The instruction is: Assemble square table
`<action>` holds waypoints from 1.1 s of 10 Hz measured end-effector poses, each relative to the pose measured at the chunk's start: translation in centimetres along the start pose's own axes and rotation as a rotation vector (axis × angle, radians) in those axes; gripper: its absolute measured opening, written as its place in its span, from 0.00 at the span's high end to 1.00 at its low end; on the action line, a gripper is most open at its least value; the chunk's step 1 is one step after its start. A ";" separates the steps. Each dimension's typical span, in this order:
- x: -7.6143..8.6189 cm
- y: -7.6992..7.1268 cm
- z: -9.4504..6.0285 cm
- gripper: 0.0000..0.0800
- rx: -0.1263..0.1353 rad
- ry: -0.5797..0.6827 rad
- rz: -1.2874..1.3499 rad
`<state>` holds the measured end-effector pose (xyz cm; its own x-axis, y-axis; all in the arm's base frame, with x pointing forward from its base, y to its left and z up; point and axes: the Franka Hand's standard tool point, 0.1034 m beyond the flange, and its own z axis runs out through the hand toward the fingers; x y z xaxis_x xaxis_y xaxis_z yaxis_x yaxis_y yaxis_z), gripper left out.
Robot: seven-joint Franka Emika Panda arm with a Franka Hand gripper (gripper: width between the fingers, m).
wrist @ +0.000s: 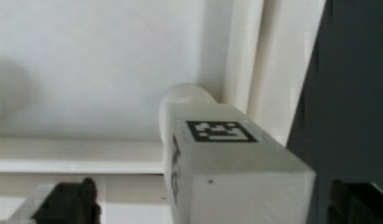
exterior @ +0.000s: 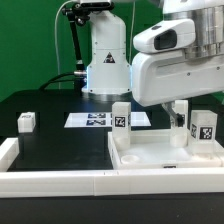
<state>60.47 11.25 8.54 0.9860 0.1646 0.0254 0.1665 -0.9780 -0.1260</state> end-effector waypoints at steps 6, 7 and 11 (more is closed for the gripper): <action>0.6 0.1 -0.2 0.64 -0.006 0.032 0.006; 0.6 0.1 -0.2 0.64 -0.006 0.032 0.022; 0.5 0.2 -0.1 0.64 0.004 0.033 0.238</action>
Offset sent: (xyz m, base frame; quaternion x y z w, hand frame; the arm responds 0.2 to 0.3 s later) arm 0.0000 0.0000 0.0000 0.0000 0.0000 0.0000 1.0000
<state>61.00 11.16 8.62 0.9969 -0.0745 0.0265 -0.0702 -0.9881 -0.1365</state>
